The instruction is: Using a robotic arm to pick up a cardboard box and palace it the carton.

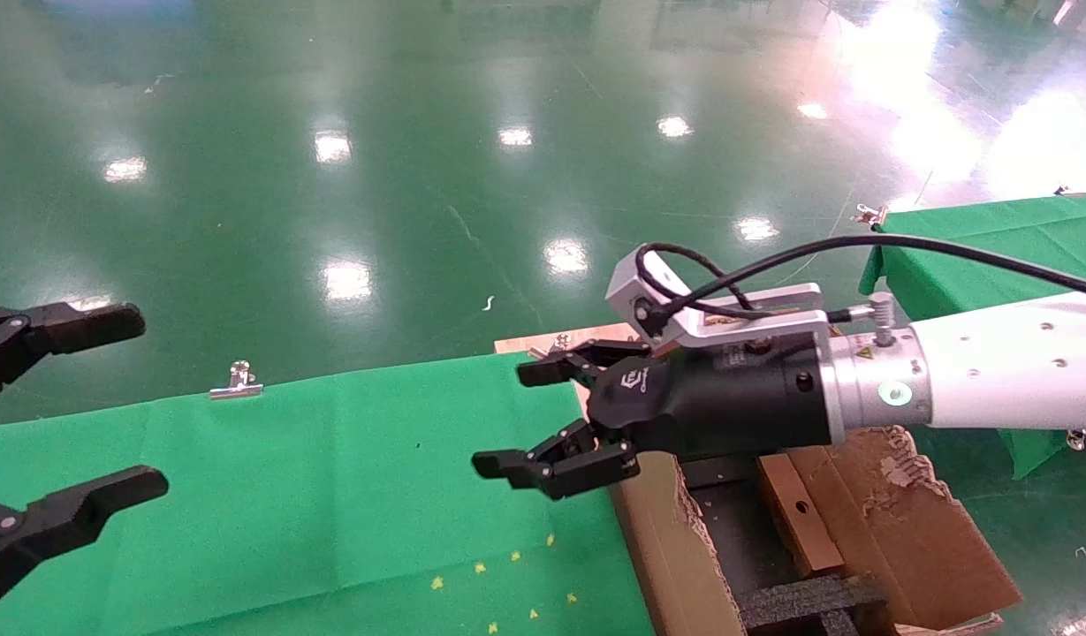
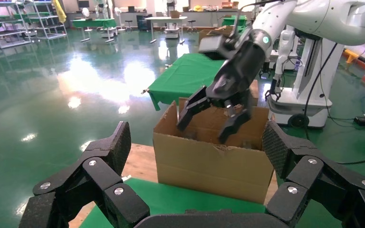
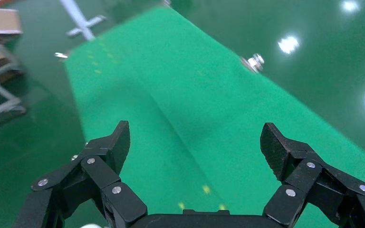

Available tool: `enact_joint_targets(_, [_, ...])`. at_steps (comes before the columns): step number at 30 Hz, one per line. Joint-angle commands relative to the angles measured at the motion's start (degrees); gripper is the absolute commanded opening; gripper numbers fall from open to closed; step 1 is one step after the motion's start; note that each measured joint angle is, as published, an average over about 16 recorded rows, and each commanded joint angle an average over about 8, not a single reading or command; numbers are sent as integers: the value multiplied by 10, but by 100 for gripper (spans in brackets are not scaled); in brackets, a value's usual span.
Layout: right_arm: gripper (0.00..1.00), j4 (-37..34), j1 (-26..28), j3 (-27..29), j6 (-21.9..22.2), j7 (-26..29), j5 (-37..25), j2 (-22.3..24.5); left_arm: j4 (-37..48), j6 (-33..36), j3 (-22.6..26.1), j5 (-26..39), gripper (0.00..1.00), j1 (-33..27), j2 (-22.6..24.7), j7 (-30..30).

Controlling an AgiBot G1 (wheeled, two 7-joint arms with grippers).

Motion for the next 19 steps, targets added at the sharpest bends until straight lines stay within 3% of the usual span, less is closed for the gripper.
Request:
enact_joint_targets(1, [100, -2, -14, 23, -16, -31, 21, -2, 0, 0, 0, 0, 100, 0, 0, 0])
enact_joint_targets(12, [100, -11, -91, 152, -107, -205, 138, -15, 0, 0, 0, 0, 100, 0, 0, 0])
enact_joint_targets(19, [100, -14, -119, 201, -140, -266, 181, -20, 0, 0, 0, 0, 100, 0, 0, 0])
